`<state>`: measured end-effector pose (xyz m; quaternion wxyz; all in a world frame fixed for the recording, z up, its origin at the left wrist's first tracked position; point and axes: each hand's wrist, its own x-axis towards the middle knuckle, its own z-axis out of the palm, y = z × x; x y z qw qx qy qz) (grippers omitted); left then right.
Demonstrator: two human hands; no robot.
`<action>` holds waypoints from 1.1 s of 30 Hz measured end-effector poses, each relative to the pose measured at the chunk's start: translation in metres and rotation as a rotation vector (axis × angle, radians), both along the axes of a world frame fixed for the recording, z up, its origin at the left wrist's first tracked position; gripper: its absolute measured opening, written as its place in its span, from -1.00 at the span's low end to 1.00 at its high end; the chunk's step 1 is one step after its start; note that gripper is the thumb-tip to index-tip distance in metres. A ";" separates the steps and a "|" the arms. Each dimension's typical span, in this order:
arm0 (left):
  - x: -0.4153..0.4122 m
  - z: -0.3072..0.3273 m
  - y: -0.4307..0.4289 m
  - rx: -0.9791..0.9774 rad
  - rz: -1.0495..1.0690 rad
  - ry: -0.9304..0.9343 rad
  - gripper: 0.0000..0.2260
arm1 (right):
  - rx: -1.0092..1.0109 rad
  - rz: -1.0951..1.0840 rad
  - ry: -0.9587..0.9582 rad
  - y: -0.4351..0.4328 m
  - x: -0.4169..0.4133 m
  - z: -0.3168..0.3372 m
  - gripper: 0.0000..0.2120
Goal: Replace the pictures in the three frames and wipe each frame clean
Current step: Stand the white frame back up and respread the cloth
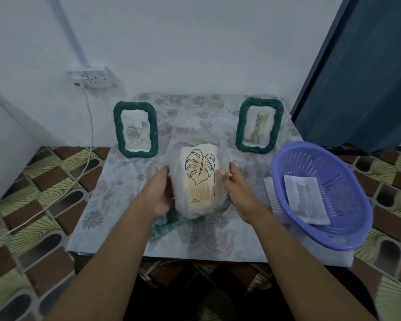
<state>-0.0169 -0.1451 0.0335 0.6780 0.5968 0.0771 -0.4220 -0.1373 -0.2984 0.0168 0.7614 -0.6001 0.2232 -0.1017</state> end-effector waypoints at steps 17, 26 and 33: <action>0.112 -0.019 -0.086 0.053 0.121 -0.196 -0.59 | -0.238 -0.068 0.049 -0.053 0.108 -0.028 -0.62; 0.159 -0.039 -0.125 0.109 0.097 -0.227 -0.59 | -0.213 -0.098 0.044 -0.078 0.142 -0.039 -0.53; 0.181 -0.052 -0.133 0.108 0.121 -0.258 -0.60 | -0.265 -0.088 0.063 -0.080 0.155 -0.050 -0.43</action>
